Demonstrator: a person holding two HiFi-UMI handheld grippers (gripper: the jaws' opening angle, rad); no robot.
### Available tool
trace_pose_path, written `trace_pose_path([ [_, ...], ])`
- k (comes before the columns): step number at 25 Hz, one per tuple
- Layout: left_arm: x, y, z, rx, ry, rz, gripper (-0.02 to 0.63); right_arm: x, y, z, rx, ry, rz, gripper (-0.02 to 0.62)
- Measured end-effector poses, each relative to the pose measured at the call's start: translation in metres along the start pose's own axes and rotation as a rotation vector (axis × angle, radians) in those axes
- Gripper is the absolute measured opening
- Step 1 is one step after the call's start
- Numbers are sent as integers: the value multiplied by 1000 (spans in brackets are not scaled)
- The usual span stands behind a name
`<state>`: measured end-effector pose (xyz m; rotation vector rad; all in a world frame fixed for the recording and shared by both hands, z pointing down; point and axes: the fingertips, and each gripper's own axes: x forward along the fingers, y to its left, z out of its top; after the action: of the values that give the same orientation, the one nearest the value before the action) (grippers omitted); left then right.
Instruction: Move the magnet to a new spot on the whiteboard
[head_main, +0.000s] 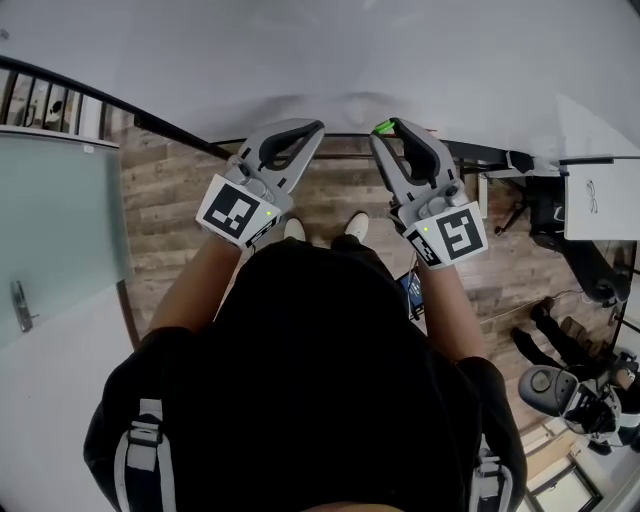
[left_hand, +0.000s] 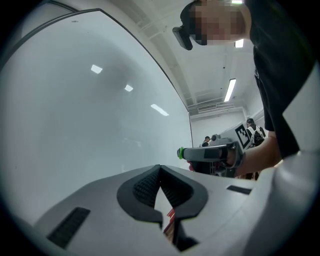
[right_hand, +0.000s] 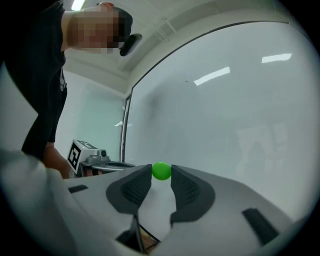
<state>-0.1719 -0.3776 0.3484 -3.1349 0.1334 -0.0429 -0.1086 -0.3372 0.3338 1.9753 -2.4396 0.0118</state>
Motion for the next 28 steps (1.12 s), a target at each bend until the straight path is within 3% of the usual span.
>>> trace_pose_path([
  [4,-6,-7,17,8,-18,-12,2,1,16,18,-12,-14,62,118],
  [12,-17,-12,25,19,-42,8,2,-1,28,19,-7,-18,104,118],
  [28,-18,-15,25,13,-50,-18,2,-4,31,15,3,-9,85,118],
])
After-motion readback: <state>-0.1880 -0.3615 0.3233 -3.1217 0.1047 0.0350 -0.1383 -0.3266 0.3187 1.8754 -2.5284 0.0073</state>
